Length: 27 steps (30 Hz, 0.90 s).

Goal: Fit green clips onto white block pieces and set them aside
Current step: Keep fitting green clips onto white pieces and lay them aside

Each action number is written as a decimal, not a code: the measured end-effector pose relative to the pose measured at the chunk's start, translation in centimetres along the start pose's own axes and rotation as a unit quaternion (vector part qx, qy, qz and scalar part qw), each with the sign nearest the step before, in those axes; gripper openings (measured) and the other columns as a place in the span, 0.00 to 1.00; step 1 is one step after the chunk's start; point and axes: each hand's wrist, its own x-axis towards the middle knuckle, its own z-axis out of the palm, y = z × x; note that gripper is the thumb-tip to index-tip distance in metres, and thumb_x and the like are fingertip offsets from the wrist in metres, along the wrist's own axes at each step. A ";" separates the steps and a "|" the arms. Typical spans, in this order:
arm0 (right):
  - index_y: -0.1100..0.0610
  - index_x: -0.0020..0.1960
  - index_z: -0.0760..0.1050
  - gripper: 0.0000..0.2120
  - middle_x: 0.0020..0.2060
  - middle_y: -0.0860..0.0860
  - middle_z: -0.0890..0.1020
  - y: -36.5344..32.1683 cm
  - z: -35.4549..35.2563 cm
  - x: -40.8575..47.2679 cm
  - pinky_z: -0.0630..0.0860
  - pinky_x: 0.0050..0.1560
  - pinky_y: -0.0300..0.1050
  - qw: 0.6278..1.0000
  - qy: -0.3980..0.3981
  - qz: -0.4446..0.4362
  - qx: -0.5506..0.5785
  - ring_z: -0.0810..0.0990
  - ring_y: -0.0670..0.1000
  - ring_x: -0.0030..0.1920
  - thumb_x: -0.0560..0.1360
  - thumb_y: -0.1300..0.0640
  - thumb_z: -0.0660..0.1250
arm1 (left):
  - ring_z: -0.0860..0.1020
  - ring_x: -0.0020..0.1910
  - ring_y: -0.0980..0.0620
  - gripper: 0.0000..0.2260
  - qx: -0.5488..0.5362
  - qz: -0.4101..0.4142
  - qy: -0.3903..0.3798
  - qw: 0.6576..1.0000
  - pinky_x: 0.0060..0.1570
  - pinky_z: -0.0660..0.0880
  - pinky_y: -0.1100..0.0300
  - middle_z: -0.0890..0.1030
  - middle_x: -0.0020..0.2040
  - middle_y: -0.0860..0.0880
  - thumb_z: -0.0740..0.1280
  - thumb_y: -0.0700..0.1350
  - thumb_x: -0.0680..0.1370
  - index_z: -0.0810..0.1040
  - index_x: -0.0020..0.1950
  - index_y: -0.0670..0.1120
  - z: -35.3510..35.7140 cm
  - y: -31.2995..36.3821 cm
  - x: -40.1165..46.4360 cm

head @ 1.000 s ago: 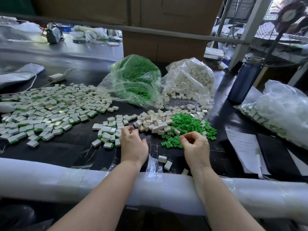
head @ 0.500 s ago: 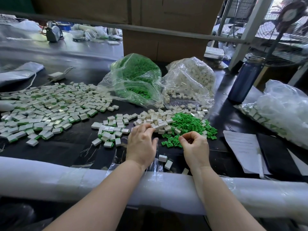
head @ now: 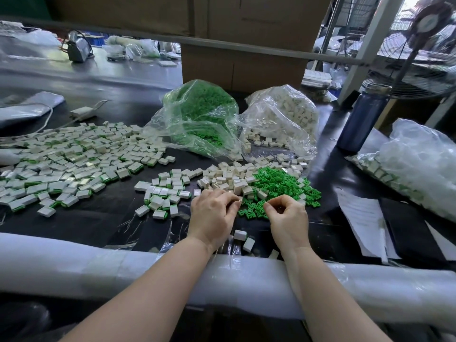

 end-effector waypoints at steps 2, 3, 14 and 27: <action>0.56 0.39 0.77 0.04 0.35 0.50 0.79 0.0 0.0 0.0 0.66 0.39 0.38 1.000 -0.001 0.001 -0.002 0.75 0.47 0.37 0.72 0.59 0.70 | 0.63 0.62 0.54 0.14 0.024 -0.003 -0.023 0.999 0.58 0.52 0.60 0.74 0.62 0.56 0.59 0.51 0.80 0.74 0.64 0.53 0.1 -0.1 0.0; 0.56 0.39 0.77 0.04 0.35 0.50 0.79 -0.1 0.0 -0.1 0.67 0.39 0.38 1.000 -0.003 0.001 -0.003 0.75 0.47 0.37 0.72 0.60 0.70 | 0.61 0.64 0.55 0.16 0.040 0.000 -0.043 0.998 0.59 0.51 0.60 0.71 0.65 0.58 0.58 0.51 0.80 0.71 0.67 0.54 0.3 -0.1 0.0; 0.56 0.44 0.80 0.05 0.45 0.50 0.77 -0.6 0.3 -0.5 0.73 0.50 0.46 0.996 -0.047 -0.042 -0.069 0.76 0.52 0.46 0.72 0.64 0.69 | 0.65 0.58 0.52 0.11 0.052 -0.043 -0.004 0.998 0.53 0.54 0.59 0.74 0.56 0.54 0.61 0.49 0.79 0.78 0.58 0.51 0.2 -0.4 0.1; 0.47 0.58 0.79 0.12 0.51 0.46 0.72 -0.7 1.0 -0.7 0.63 0.60 0.40 0.963 -0.115 -0.152 -0.193 0.68 0.48 0.55 0.76 0.55 0.66 | 0.67 0.58 0.50 0.09 0.057 -0.101 -0.021 0.993 0.58 0.63 0.56 0.73 0.57 0.50 0.64 0.51 0.77 0.76 0.55 0.49 -0.2 -0.5 0.1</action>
